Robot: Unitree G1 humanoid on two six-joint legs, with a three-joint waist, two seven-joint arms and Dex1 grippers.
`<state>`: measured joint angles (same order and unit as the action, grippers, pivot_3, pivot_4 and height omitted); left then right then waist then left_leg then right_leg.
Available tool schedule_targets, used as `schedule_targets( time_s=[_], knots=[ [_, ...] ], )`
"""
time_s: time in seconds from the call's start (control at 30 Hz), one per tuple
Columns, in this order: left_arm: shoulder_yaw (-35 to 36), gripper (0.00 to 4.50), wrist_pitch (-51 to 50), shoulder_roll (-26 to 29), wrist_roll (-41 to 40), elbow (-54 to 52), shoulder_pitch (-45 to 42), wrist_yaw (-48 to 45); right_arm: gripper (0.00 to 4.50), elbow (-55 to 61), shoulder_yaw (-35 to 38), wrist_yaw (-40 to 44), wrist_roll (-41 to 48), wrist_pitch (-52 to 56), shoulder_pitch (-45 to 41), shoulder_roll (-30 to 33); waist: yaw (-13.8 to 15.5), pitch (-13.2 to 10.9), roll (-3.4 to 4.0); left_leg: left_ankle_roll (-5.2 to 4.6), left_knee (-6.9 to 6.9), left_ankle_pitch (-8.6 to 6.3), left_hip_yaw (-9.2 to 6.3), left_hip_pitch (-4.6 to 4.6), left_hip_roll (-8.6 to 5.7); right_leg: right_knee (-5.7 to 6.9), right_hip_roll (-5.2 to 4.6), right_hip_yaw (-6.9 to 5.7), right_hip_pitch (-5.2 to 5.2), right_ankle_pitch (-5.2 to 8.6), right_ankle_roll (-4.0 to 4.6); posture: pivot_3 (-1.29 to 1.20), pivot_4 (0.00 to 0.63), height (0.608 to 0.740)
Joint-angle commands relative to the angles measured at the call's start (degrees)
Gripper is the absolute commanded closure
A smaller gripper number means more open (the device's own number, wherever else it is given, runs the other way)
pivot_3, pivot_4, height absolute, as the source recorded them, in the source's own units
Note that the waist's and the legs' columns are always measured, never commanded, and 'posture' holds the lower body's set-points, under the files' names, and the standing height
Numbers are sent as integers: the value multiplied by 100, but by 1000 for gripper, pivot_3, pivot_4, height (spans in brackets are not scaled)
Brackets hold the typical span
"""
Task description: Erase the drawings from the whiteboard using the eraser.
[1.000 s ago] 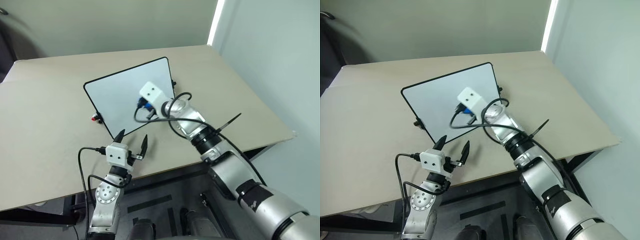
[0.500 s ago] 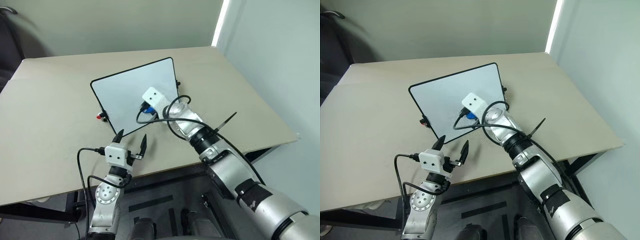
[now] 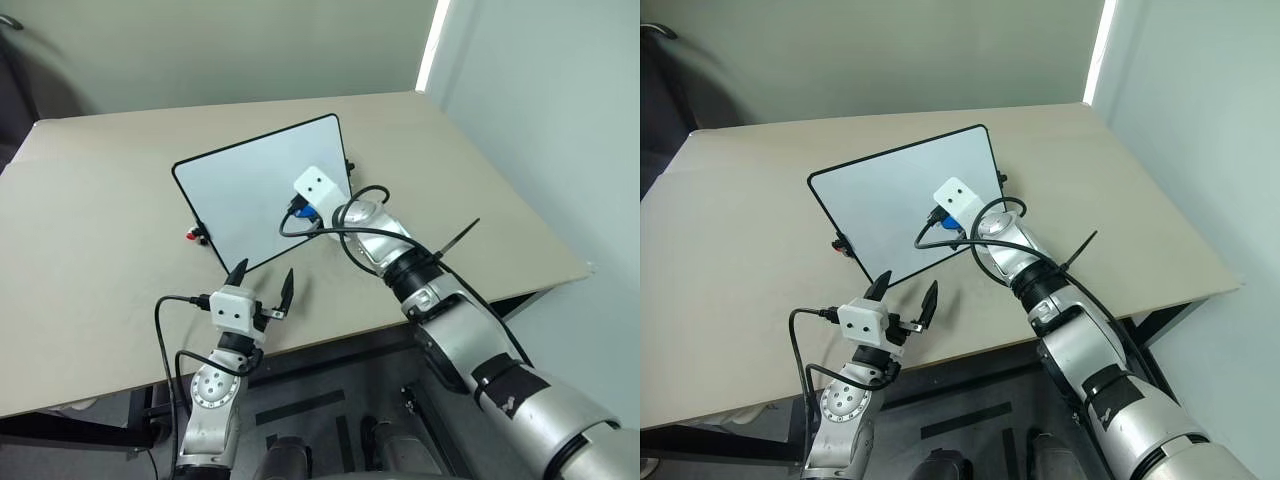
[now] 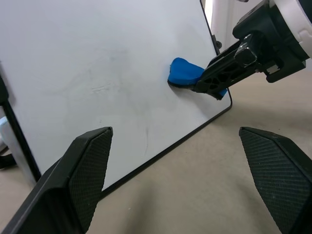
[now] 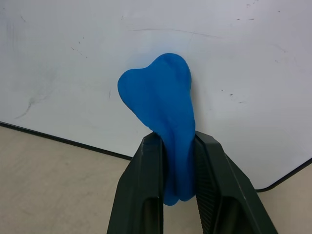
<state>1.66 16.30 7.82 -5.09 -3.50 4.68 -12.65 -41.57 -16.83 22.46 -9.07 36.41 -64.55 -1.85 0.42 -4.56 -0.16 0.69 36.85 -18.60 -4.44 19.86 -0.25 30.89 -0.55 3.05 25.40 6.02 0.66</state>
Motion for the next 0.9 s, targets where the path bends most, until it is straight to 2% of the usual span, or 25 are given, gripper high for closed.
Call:
schedule_targets(
  time_s=[0.03,0.27,0.33,0.57,0.63,0.73,0.9],
  knots=[
    [27,0,94,24,-80,-149,18,-63,4003,856,372,-34,105,349,238,390,26,0,-1,1,0,1,0,0,0,0,0,0,-1,0,0,0,150,740],
    [0,0,61,75,-110,-130,10,-182,4003,2798,1219,165,603,1987,1105,1277,97,4,-5,4,21,10,2,2,-11,3,-7,2,-31,10,16,0,150,740],
    [3,0,49,88,-122,-110,-6,-207,4003,3141,1345,148,638,2301,1306,1535,94,5,-3,-28,21,30,4,0,-13,0,-7,4,-36,8,15,0,150,740],
    [27,0,-1,149,-168,17,-98,-317,4003,3174,1455,82,750,2494,1920,1994,78,5,-4,-55,17,31,5,-25,-11,-13,-4,10,-44,15,4,0,150,740],
    [38,0,-4,168,-186,62,-125,-341,4003,3139,1386,62,741,2481,2016,2017,78,3,0,-100,16,8,5,-32,-10,-10,-4,14,-48,14,-11,0,150,740],
    [72,0,-6,210,-203,103,-166,-370,4003,3084,1414,-7,759,2369,2089,1989,61,2,1,-95,16,16,5,-34,-10,-9,-2,16,-47,10,-27,0,150,740],
    [124,0,4,282,-228,108,-194,-372,2324,3178,1404,-69,761,2265,2162,2019,57,2,1,-93,15,19,3,-43,-6,-8,3,18,-49,14,-33,0,150,740]
  ],
)
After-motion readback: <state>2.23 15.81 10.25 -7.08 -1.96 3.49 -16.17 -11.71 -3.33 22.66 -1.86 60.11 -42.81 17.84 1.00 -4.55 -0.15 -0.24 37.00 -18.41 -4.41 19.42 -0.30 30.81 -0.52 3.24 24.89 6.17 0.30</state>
